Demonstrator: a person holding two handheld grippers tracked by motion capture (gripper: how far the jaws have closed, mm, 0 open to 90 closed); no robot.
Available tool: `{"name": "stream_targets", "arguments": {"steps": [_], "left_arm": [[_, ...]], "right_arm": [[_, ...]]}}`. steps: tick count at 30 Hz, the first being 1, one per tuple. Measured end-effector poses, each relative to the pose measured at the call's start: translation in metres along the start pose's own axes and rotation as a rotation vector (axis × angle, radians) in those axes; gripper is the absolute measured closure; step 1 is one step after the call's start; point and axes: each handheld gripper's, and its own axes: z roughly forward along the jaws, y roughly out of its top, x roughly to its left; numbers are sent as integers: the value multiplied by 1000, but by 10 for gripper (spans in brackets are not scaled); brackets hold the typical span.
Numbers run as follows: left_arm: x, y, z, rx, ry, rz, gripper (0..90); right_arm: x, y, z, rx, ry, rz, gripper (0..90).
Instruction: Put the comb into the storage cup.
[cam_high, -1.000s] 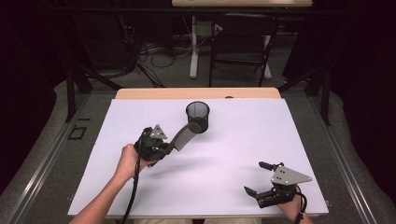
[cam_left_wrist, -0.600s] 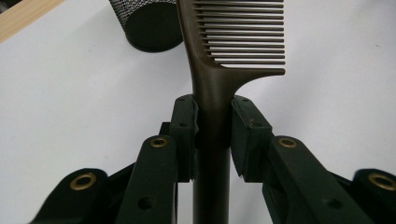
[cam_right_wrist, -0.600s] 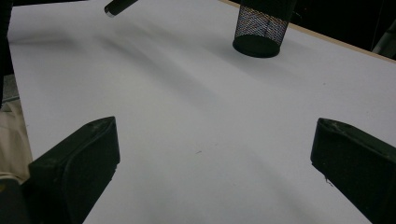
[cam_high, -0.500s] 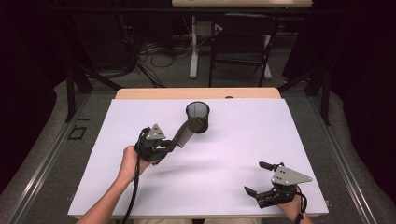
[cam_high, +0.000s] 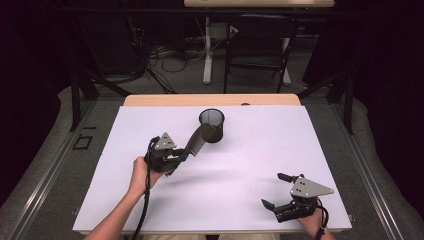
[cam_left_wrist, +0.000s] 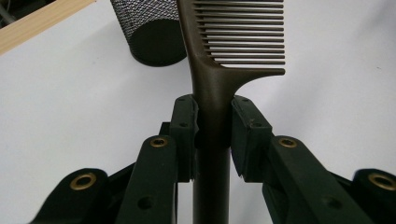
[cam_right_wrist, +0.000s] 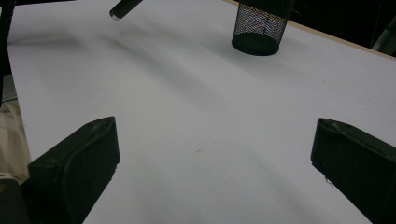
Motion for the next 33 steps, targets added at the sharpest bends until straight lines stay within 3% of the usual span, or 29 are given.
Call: {"name": "stream_targets", "arguments": {"steps": [13, 19, 33], "left_arm": [[0, 3, -5, -95, 20, 1, 725], [3, 6, -4, -110, -2, -3, 725], [4, 12, -3, -173, 19, -16, 725]], "right_arm": [[0, 0, 0, 0, -2, 6, 7], [0, 0, 2, 4, -2, 3, 7], [0, -1, 1, 4, -2, 7, 7]]}}
